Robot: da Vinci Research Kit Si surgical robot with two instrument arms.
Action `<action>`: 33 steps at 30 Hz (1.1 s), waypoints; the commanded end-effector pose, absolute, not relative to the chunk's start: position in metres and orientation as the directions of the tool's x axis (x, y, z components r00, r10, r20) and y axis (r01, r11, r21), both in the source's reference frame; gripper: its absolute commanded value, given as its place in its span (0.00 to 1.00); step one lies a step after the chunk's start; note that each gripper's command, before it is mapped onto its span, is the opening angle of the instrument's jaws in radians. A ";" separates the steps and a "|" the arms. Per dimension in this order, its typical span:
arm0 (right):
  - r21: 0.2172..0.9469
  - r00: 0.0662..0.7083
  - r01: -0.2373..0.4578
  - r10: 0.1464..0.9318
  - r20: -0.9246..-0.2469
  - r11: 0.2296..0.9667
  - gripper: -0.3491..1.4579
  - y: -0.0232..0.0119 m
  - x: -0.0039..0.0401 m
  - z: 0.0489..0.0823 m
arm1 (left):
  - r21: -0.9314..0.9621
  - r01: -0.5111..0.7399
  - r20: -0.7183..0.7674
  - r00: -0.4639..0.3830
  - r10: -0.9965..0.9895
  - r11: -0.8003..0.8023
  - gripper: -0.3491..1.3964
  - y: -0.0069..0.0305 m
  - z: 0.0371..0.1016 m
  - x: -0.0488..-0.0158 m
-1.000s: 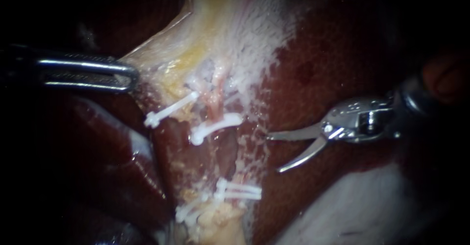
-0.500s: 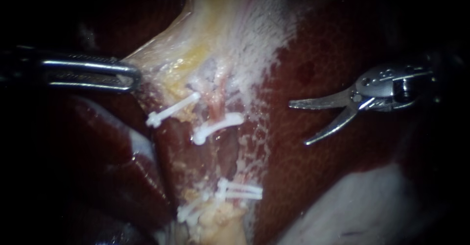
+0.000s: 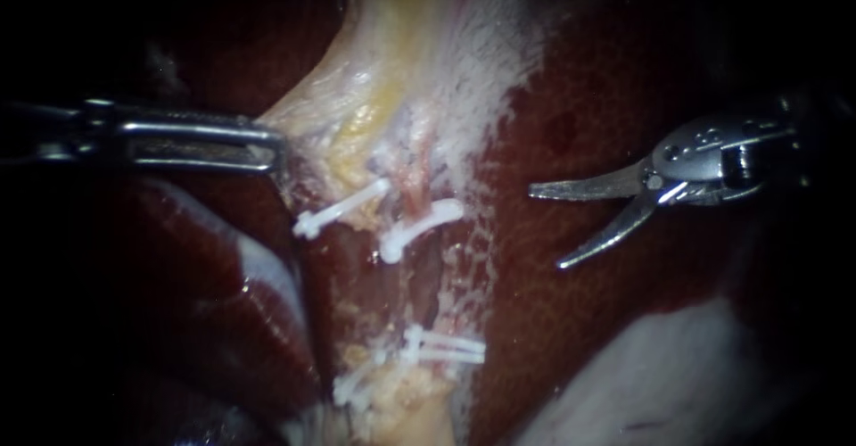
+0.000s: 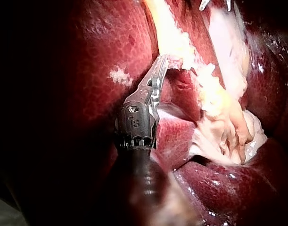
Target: Go back from the cut right tube
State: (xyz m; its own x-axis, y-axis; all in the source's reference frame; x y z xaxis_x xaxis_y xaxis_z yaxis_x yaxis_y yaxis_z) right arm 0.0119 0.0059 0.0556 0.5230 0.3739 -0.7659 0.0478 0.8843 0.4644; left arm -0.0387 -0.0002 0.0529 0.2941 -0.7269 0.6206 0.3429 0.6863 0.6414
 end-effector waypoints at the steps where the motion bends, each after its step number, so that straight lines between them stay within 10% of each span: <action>1: 0.464 0.523 0.047 0.374 -0.766 0.884 0.99 0.0058 0.0119 0.0556 | 0.645 0.335 0.616 0.302 -0.727 0.686 0.04 -0.0006 0.0532 -0.0392; 33: 0.464 0.523 0.048 0.374 -0.766 0.884 0.99 0.0057 0.0118 0.0554 | 0.659 0.309 0.608 0.317 -0.728 0.686 0.04 -0.0023 0.0538 -0.0421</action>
